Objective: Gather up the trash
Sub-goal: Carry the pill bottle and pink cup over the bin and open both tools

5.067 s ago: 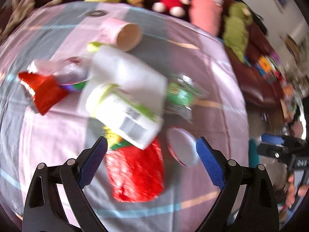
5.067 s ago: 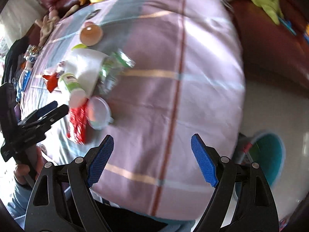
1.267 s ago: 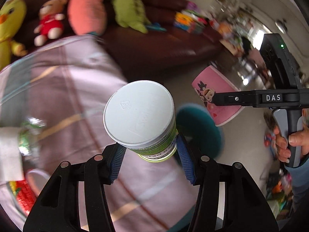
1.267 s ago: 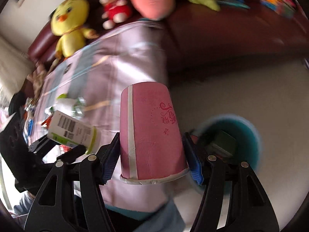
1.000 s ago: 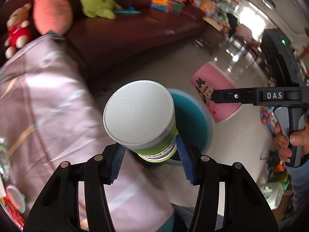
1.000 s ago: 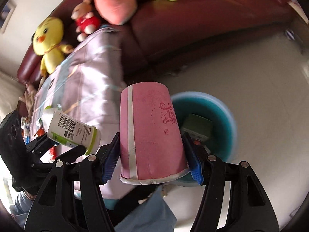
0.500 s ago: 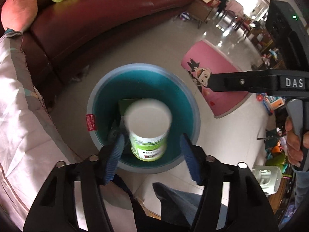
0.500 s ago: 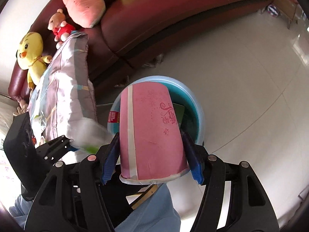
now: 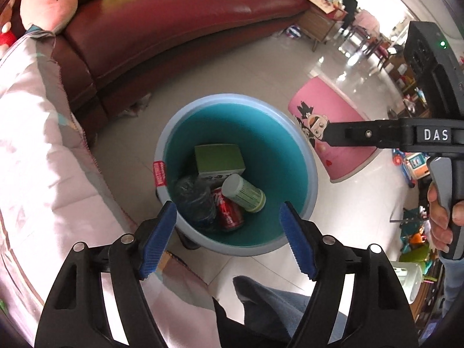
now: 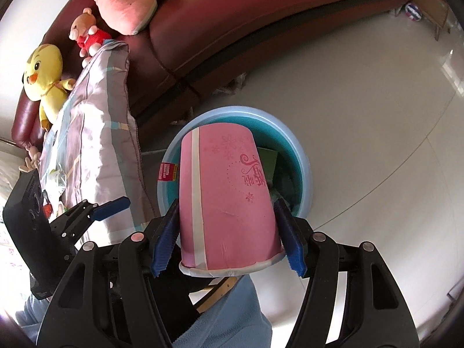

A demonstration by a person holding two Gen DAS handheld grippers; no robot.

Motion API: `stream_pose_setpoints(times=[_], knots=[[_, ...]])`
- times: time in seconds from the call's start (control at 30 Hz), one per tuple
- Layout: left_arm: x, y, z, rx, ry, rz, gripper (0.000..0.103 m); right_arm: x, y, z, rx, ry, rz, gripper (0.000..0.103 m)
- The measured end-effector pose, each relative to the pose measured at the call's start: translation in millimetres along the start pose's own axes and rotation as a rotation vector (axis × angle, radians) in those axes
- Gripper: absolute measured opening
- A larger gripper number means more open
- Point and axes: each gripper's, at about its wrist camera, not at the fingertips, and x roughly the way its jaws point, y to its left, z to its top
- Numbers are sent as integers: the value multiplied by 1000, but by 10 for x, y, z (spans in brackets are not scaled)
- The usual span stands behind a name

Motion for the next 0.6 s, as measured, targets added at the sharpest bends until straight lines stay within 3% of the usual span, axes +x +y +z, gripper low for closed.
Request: stream_pose_setpoints(times=[0.23, 0.6], knots=[[-126, 48, -18, -5, -24, 6, 75, 88, 99, -30, -11, 44, 9, 71], [-316, 134, -104, -28, -65, 15, 76, -12, 300, -41, -37, 35, -12, 73]])
